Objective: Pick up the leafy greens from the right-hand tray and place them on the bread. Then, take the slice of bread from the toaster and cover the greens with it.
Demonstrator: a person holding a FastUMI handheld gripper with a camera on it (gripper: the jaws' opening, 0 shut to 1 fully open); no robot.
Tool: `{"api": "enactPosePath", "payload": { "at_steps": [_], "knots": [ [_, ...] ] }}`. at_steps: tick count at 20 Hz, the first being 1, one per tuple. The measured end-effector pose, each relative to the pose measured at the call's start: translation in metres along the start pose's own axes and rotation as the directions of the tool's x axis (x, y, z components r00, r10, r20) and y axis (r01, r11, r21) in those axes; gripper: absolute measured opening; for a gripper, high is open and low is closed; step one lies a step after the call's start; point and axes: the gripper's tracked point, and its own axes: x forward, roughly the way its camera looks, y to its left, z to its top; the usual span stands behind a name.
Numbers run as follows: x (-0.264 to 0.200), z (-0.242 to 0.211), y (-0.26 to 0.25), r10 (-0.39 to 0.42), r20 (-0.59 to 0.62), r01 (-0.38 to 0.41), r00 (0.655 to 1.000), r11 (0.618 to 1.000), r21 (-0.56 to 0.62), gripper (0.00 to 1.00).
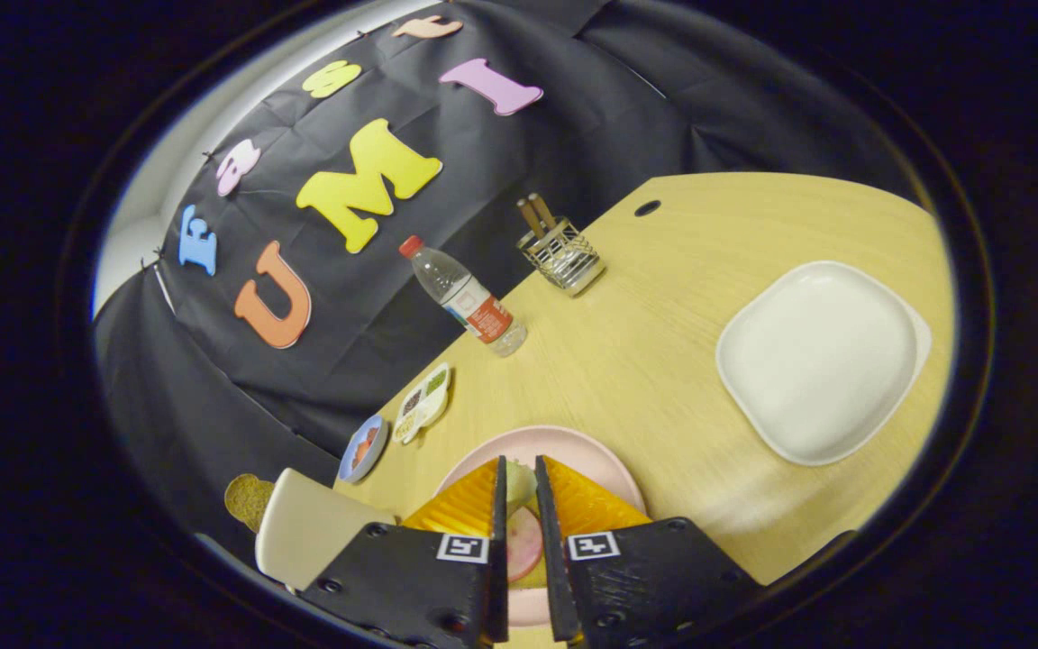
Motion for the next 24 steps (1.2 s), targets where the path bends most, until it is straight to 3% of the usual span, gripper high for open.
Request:
{"api": "enactPosePath", "payload": {
  "at_steps": [4,7,9,12,17,24],
  "knots": [
    [-0.019,0.013,-0.009,-0.059,0.075,0.064,0.995,0.996,-0.066,0.53],
    [-0.044,0.03,0.002,-0.09,0.181,0.122,0.979,0.978,-0.171,0.85],
    [-0.063,0.047,0.023,-0.088,0.276,0.164,0.957,0.95,-0.266,0.94],
    [-0.094,0.057,0.07,-0.038,0.389,0.195,0.92,0.908,-0.372,0.95],
    [-0.121,0.043,0.158,0.06,0.451,0.151,0.891,0.896,-0.418,0.95],
    [-0.093,-0.038,0.265,0.167,0.353,0.057,0.92,0.836,-0.546,0.95]
  ]
}}
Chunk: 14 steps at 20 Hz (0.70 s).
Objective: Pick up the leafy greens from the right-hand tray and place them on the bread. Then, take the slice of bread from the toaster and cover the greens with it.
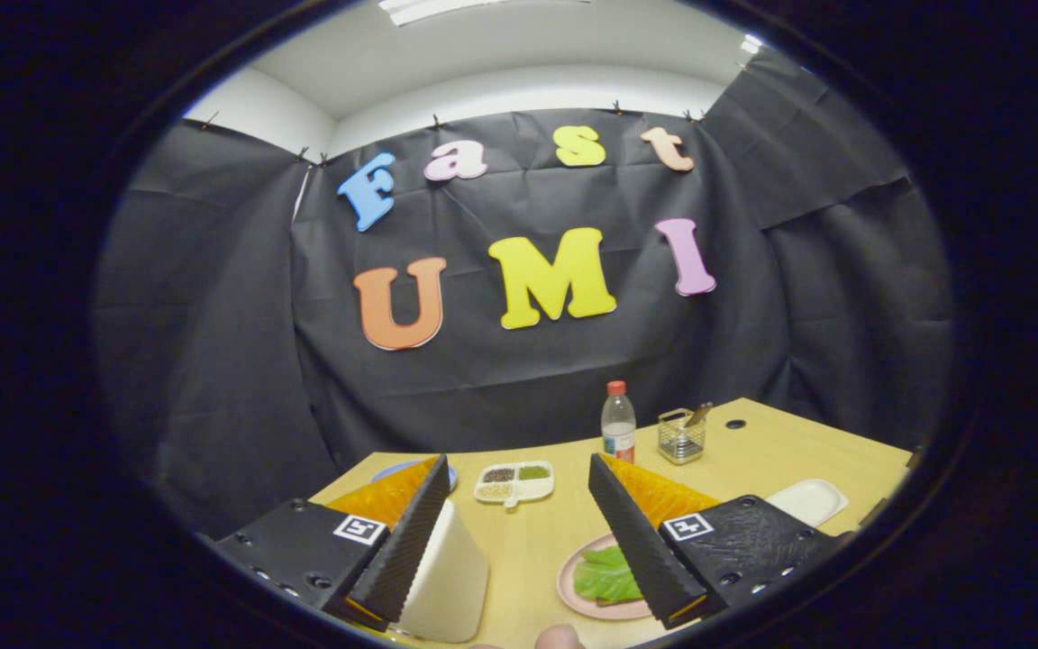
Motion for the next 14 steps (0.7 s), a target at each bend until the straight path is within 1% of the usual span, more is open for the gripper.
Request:
{"api": "enactPosePath", "payload": {
  "at_steps": [2,4,7,8,10,12,14],
  "knots": [
    [0.006,-0.015,0.033,0.038,-0.034,-0.039,0.999,0.999,-0.013,0.96],
    [0.013,-0.032,0.06,0.059,-0.079,-0.062,0.995,0.998,-0.034,0.96],
    [0.025,-0.058,0.092,0.07,-0.151,-0.08,0.986,0.995,-0.063,0.95],
    [0.03,-0.069,0.095,0.059,-0.185,-0.076,0.981,0.994,-0.084,0.94],
    [0.039,-0.092,0.104,0.061,-0.274,-0.092,0.96,0.99,-0.102,0.9],
    [0.046,-0.102,0.101,0.029,-0.325,-0.073,0.945,0.989,-0.126,0.74],
    [0.051,-0.108,0.096,0.004,-0.343,-0.049,0.939,0.991,-0.121,0.57]
  ]
}}
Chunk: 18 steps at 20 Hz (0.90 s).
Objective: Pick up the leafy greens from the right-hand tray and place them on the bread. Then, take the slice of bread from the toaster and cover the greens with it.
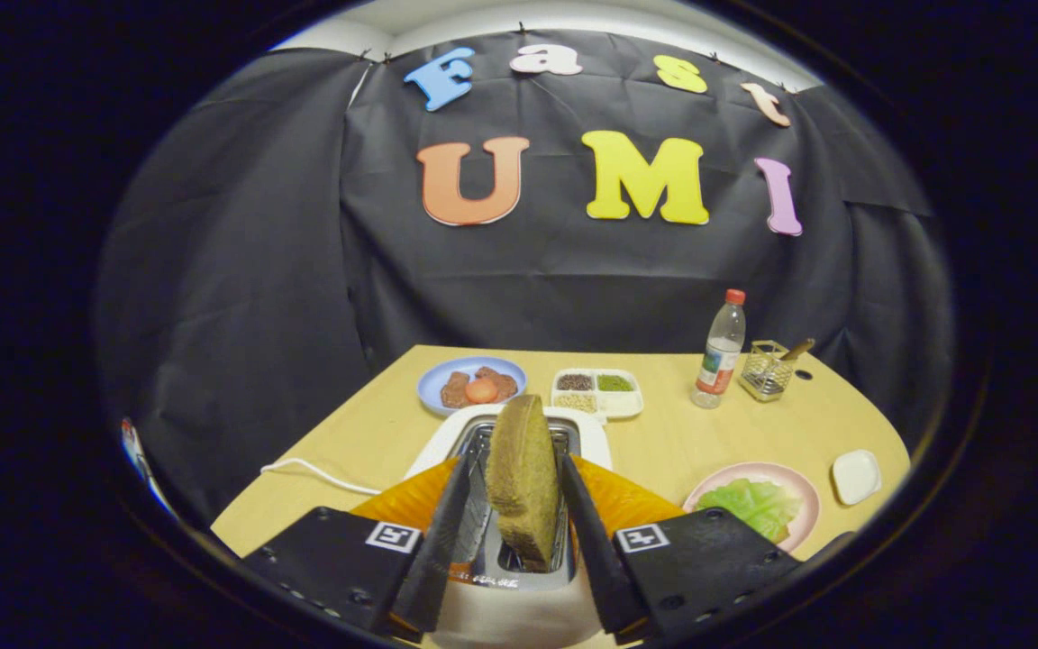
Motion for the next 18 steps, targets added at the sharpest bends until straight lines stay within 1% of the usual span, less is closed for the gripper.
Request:
{"api": "enactPosePath", "payload": {
  "at_steps": [1,3,4,5,7,10,14,16,18],
  "knots": [
    [0.002,0.001,0.001,0.003,-0.001,-0.003,1.0,1.0,0.007,0.48],
    [0.008,0.001,-0.003,-0.016,0.006,0.015,1.0,1.0,0.021,0.32],
    [0.0,0.004,-0.009,-0.036,0.012,0.035,0.999,0.999,0.027,0.24],
    [-0.001,0.006,-0.01,-0.026,0.02,0.026,0.999,0.999,0.036,0.16],
    [-0.003,0.012,-0.012,-0.016,0.032,0.014,0.999,0.998,0.062,0.09],
    [-0.017,0.036,-0.018,0.018,0.096,-0.026,0.995,0.995,0.092,0.09],
    [-0.049,0.08,-0.023,0.059,0.202,-0.086,0.978,0.988,0.127,0.09],
    [-0.064,0.098,-0.032,0.067,0.241,-0.101,0.968,0.986,0.135,0.08],
    [-0.076,0.107,-0.049,0.06,0.27,-0.105,0.961,0.983,0.153,0.08]
  ]
}}
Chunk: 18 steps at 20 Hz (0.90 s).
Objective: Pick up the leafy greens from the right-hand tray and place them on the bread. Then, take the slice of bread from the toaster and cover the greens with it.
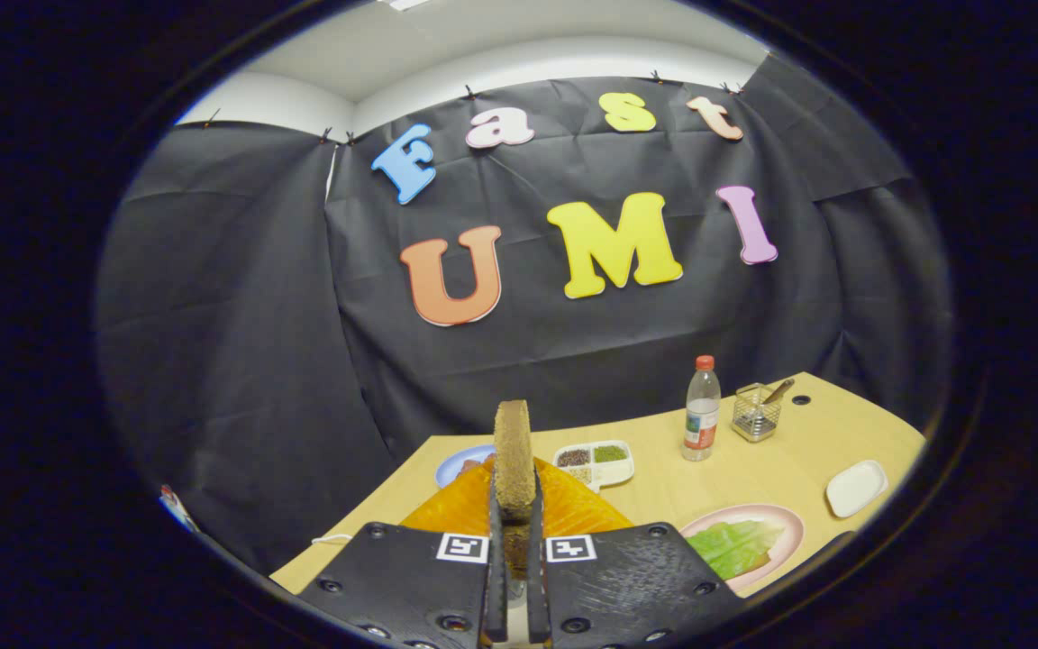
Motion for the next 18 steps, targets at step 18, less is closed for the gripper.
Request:
{"api": "enactPosePath", "payload": {
  "at_steps": [18],
  "knots": [
    [0.027,-0.124,-0.181,-0.148,-0.179,0.178,0.973,0.97,0.166,0.09]
  ]
}}
